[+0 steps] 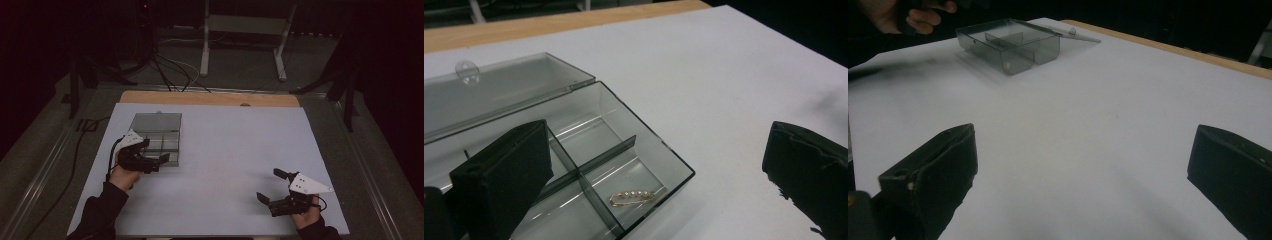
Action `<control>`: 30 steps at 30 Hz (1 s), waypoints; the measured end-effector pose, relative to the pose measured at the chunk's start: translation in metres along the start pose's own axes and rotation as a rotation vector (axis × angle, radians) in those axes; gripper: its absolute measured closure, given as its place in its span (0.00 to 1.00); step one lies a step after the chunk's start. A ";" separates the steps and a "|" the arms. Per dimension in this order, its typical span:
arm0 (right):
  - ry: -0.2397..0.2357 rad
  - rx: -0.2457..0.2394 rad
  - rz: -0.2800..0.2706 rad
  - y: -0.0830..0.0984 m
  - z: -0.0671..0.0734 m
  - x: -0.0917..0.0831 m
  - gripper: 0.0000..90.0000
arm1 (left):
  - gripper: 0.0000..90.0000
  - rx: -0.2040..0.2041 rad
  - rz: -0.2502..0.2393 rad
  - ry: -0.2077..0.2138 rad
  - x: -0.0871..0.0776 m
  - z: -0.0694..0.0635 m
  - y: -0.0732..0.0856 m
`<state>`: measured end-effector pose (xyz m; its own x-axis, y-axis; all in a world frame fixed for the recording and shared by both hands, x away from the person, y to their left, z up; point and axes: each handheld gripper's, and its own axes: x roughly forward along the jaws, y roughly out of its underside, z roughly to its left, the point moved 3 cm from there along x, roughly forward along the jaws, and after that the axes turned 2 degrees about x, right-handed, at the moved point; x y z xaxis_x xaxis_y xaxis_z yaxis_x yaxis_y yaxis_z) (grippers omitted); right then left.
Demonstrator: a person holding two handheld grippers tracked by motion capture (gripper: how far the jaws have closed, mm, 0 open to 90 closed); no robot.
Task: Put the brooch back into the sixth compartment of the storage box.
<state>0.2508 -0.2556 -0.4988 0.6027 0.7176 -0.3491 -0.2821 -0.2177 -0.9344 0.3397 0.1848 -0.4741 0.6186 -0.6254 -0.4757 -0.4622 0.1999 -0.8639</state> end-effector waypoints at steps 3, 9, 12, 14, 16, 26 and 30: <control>0.000 -0.001 0.003 0.000 0.000 0.001 0.00 | 0.01 0.011 -0.003 0.008 -0.003 -0.001 0.003; -0.002 -0.002 0.002 0.000 0.000 0.002 0.00 | 0.01 0.037 -0.021 0.050 -0.014 -0.008 0.008; -0.003 -0.003 0.005 0.000 0.001 0.003 0.00 | 0.01 0.050 -0.022 0.075 -0.019 -0.013 0.011; -0.004 -0.003 0.005 -0.001 0.000 0.003 0.00 | 0.01 0.054 -0.018 0.089 -0.021 -0.016 0.012; -0.005 -0.001 0.006 0.000 0.000 0.003 0.00 | 0.01 0.060 -0.020 0.097 -0.023 -0.017 0.014; -0.004 0.003 0.010 0.000 0.000 0.004 0.00 | 0.01 0.091 -0.009 0.117 -0.036 -0.021 0.040; -0.004 0.001 0.011 0.000 0.000 0.004 0.00 | 0.01 0.073 -0.002 0.120 -0.040 -0.020 0.052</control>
<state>0.2531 -0.2521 -0.5004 0.5963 0.7177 -0.3595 -0.2897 -0.2252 -0.9303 0.2779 0.2053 -0.4970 0.5367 -0.7107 -0.4547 -0.4109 0.2506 -0.8766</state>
